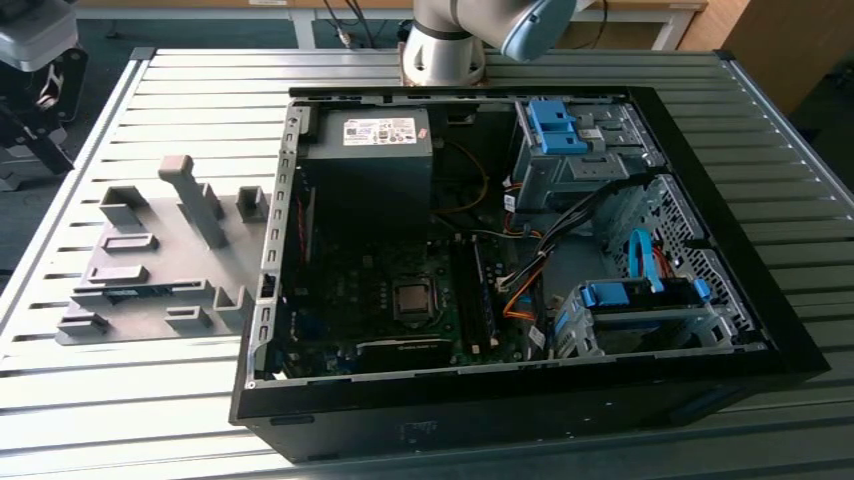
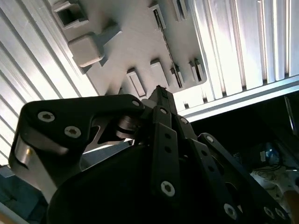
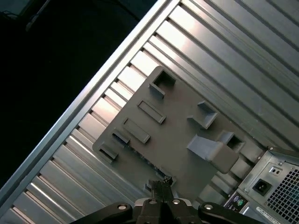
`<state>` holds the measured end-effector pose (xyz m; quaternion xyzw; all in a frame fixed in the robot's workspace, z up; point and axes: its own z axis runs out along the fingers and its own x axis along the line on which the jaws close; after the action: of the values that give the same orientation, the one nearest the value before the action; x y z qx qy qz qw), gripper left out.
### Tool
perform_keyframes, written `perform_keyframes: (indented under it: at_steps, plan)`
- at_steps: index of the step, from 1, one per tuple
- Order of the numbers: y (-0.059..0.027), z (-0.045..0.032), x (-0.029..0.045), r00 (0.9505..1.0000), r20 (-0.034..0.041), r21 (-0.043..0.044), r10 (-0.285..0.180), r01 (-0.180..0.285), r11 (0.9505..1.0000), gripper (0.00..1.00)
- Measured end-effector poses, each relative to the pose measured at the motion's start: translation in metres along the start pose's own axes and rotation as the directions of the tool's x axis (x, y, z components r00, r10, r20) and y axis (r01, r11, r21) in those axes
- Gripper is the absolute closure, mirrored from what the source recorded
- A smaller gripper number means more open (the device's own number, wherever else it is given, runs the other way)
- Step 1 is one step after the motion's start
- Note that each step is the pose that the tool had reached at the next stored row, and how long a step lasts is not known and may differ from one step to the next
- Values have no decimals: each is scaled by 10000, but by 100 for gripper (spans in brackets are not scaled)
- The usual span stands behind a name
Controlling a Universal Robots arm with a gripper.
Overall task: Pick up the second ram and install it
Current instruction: 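Pick up the second ram and move it above second insertion slot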
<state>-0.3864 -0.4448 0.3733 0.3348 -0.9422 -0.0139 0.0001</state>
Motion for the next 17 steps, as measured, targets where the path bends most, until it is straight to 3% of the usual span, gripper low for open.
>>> perform_keyframes:
  at_steps: [6,15,17]
  plan:
    - [0,8,0,9969,-56,23,-783,783,9969,89]
    - [0,14,1,9829,-111,36,-1840,1841,9829,89]
    - [0,14,1,9824,-113,37,-1864,1864,9825,89]
